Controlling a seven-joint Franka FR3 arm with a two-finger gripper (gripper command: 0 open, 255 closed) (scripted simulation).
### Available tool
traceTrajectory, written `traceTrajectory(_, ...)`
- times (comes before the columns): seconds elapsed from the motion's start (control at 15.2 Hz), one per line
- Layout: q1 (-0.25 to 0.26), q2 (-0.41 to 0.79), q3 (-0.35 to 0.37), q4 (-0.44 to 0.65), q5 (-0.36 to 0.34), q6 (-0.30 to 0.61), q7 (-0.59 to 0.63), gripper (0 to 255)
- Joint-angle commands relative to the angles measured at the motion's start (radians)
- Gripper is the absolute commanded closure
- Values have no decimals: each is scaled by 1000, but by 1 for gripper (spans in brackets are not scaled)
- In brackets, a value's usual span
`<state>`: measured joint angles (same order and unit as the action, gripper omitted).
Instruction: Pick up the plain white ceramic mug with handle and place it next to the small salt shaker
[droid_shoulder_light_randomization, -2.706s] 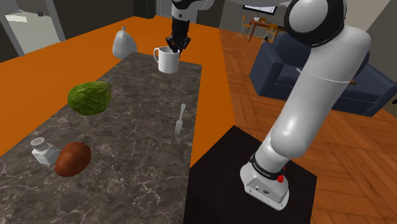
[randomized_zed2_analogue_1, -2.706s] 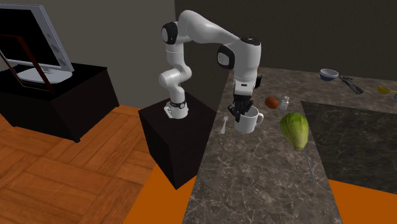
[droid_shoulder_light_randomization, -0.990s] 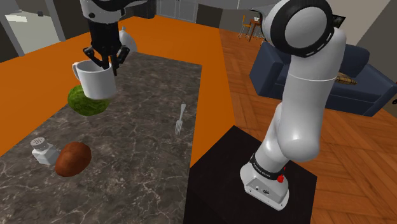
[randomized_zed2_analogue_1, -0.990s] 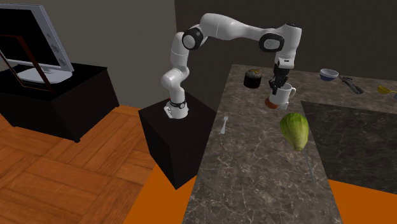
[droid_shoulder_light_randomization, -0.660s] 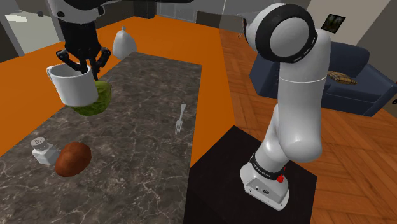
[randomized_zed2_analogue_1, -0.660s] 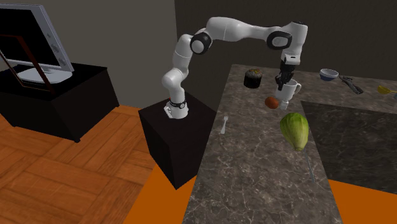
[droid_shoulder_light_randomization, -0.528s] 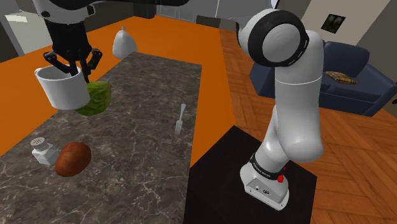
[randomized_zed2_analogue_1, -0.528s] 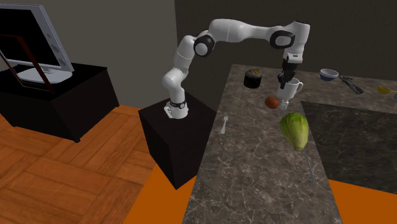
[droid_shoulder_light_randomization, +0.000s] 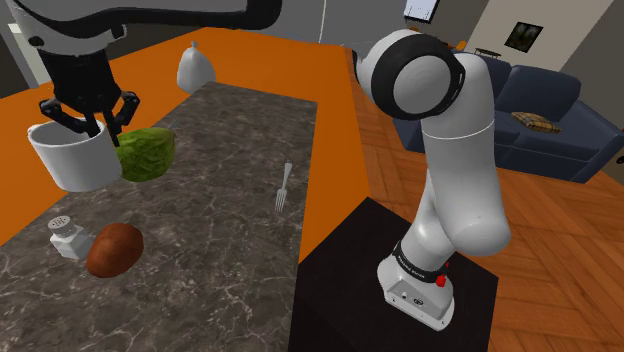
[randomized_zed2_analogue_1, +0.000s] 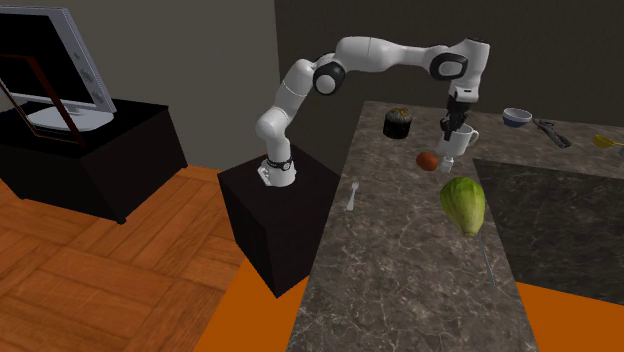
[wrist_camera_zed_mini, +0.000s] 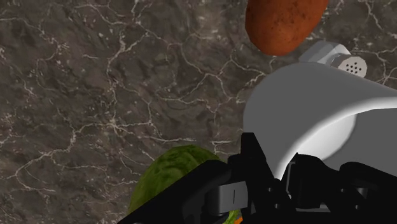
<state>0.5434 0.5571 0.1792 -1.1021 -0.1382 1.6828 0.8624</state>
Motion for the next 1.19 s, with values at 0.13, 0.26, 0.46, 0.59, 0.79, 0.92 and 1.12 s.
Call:
traceTrajectory(0.13, -5, -6, 0, -63, 0, 59, 4, 255)
traceTrajectory(0.26, -7, -8, 0, -95, 0, 87, 6, 255)
traceTrajectory(0.46, -9, -10, -1, -137, -1, 128, 9, 255)
traceTrajectory(0.59, -11, -9, -1, -163, -2, 155, 11, 255)
traceTrajectory(0.79, -13, -6, -2, -199, -3, 193, 13, 255)
traceTrajectory(0.92, -14, -3, -3, -220, -5, 218, 15, 255)
traceTrajectory(1.12, -15, 4, -4, -250, -7, 254, 18, 255)
